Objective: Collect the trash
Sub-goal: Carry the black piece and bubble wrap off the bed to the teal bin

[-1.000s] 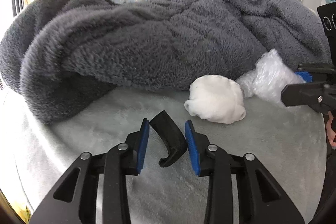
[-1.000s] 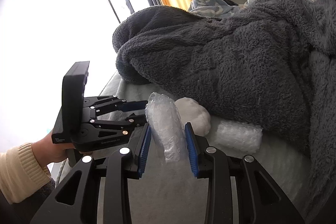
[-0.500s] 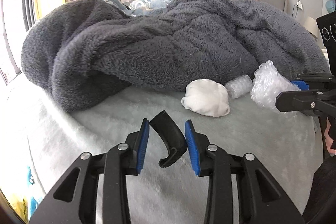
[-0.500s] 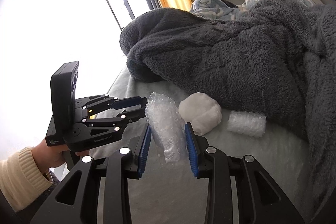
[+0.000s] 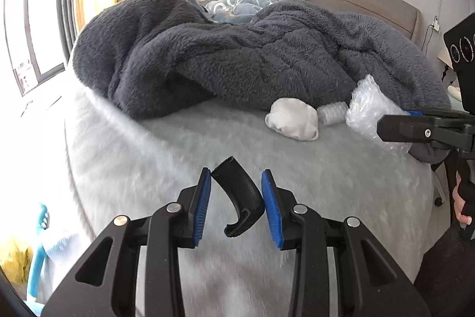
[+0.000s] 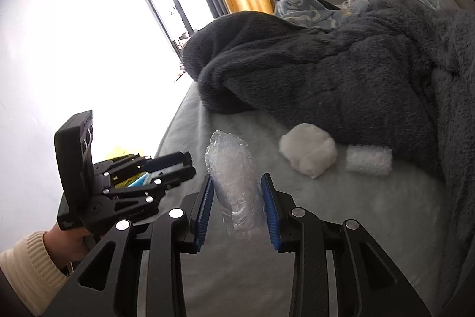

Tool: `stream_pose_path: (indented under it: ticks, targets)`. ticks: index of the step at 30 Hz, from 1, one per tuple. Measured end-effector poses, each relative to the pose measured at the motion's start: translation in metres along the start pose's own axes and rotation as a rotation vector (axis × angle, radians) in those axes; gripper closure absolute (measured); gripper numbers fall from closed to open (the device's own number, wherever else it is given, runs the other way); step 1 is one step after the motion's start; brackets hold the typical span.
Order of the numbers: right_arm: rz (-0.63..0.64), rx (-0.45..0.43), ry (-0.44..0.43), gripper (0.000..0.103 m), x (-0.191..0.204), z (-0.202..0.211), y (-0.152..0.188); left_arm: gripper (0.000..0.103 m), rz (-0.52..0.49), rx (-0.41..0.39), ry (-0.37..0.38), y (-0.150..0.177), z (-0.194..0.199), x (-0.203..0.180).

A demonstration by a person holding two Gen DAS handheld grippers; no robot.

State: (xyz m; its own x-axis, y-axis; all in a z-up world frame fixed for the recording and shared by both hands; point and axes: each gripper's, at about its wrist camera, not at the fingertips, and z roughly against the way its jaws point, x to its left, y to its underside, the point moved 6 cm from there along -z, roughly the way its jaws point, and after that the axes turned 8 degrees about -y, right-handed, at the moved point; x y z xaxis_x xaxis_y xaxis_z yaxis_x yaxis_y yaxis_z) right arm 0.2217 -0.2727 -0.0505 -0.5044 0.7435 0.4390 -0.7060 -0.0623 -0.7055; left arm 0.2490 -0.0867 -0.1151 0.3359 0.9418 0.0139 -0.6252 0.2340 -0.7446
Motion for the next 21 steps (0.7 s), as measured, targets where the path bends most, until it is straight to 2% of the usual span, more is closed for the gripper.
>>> stream_pose_path:
  ticks: [8,21]
  targets:
    - [0.024,0.011,-0.029,0.07,0.036,-0.007,0.005,0.065,0.039,0.004,-0.048,0.024,0.024,0.019]
    - [0.055,0.03,-0.06,0.07,0.087,-0.015,0.017,0.065,0.165,0.018,-0.163,0.059,0.056,0.086]
